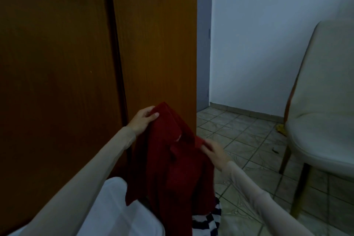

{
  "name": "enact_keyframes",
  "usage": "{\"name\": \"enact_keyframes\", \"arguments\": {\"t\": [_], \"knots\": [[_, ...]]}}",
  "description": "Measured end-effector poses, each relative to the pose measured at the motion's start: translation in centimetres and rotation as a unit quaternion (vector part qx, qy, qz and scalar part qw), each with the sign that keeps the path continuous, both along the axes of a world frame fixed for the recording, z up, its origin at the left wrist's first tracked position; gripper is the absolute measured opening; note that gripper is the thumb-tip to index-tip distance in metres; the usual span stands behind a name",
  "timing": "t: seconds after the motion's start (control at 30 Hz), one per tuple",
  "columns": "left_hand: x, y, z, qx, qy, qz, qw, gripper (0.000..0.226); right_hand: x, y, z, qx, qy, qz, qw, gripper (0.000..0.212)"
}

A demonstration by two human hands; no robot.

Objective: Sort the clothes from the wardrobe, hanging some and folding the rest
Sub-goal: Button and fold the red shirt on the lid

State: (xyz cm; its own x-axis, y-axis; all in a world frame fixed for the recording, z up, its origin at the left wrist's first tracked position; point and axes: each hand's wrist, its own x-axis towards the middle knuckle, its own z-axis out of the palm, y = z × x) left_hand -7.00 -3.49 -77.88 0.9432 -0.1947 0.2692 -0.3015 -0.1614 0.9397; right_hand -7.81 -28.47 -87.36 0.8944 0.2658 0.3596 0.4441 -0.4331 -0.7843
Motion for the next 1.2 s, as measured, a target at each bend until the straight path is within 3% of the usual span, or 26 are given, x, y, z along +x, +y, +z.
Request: {"name": "enact_keyframes", "arguments": {"t": [0.1,0.13,0.2,0.27,0.4,0.6,0.73,0.87,0.97,1.2], "knots": [[0.6,0.1,-0.4,0.123,-0.024,0.088,0.988,0.022,-0.3,-0.4,3.1,0.082,-0.040,-0.065,0.994,0.024],[0.7,-0.1,-0.3,0.190,-0.046,0.111,0.974,0.025,-0.5,-0.6,4.2,0.068,-0.052,-0.085,0.993,0.029],[0.7,-0.6,0.0,0.275,-0.092,0.130,0.948,0.032,-0.4,-1.2,5.8,-0.082,-0.098,-0.166,0.978,0.039],[0.6,-1.0,0.3,0.290,-0.130,0.143,0.937,0.038,-0.2,-2.1,7.4,-0.188,-0.146,-0.238,0.942,0.047],[-0.1,-2.1,1.6,0.314,-0.216,0.221,0.898,0.042,0.1,-3.0,10.4,-0.168,-0.205,-0.242,0.933,0.051],[-2.5,-3.9,5.0,0.305,-0.391,0.358,0.791,0.029,-1.0,-2.4,14.7,-0.110,-0.327,-0.297,0.891,0.041],[-3.8,-3.5,7.4,0.345,-0.432,0.385,0.739,0.028,-2.0,-2.2,17.0,-0.141,-0.360,-0.335,0.859,0.043],[-5.4,-2.6,8.7,0.376,-0.442,0.426,0.694,0.025,-3.1,-1.6,17.9,-0.139,-0.388,-0.319,0.854,0.040],[-7.1,-2.0,9.1,0.440,-0.366,0.432,0.697,0.038,-3.7,-0.7,18.0,-0.134,-0.384,-0.305,0.861,0.040],[-12.3,1.5,9.8,0.385,-0.257,0.308,0.831,0.042,-4.7,1.7,17.5,-0.083,-0.347,-0.217,0.909,0.039]]}}
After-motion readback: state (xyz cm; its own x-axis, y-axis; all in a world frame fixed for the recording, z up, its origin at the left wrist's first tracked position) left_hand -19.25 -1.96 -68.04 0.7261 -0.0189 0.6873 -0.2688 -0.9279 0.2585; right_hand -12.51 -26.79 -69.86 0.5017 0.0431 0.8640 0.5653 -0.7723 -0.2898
